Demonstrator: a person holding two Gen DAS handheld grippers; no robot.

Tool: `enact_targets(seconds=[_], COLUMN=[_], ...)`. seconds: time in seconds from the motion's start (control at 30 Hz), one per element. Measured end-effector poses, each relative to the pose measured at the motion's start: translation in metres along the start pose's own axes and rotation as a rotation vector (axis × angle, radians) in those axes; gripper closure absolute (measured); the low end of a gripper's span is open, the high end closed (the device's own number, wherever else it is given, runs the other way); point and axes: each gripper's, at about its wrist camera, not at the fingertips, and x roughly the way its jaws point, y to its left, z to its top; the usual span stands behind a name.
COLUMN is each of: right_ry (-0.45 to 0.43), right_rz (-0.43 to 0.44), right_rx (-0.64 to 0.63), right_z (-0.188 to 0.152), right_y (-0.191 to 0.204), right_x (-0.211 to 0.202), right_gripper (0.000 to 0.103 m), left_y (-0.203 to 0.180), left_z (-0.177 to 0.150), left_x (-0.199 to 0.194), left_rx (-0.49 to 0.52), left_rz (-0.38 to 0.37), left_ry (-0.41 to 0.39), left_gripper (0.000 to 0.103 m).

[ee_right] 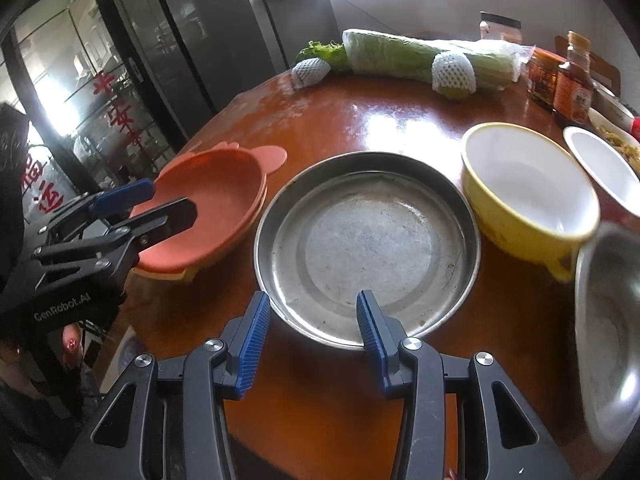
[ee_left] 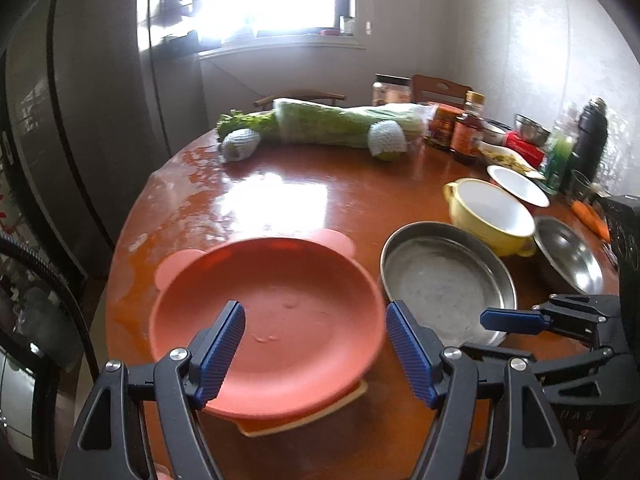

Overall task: Organize plates and bowls
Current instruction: 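Open the left gripper to release the orange plate and withdraw, then grasp the rim of the shallow steel pan with the left gripper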

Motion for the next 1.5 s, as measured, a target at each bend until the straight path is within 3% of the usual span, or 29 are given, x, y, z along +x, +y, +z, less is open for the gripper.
enact_targets(seconds=[0.37,0.7,0.93,1.13,1.37,1.5], right_ry=[-0.013,-0.045,-0.119,-0.128,-0.137,-0.144], right_rz=[-0.032,-0.054,-0.151,-0.223,-0.264,-0.289], right_rx=[-0.001,0.004,0.058,0.106,0.094,0.08], right_z=[-0.042,-0.061,-0.064,-0.067,-0.067,-0.067], right_y=[0.003,-0.001,-0.019,-0.035,-0.043,-0.043], right_x=[-0.033,-0.055,-0.078,-0.074,-0.063,-0.059], right_gripper=[0.057,0.056,0.056,0.056,0.056,0.058], left_y=[-0.04,-0.064,-0.071,-0.084,-0.1,-0.105], left_z=[-0.013,-0.015,-0.014,-0.018,-0.022,-0.023], left_x=[-0.008,-0.004,0.003,0.016,0.025,0.034], left_rx=[0.05,0.05,0.018,0.043,0.091,0.097], left_rz=[-0.06,-0.11,-0.126,-0.124,-0.117,-0.115], left_ry=[0.019,0.041,0.053,0.078,0.093,0.115], left_gripper=[0.03,0.03,0.03,0.031,0.038,0.047])
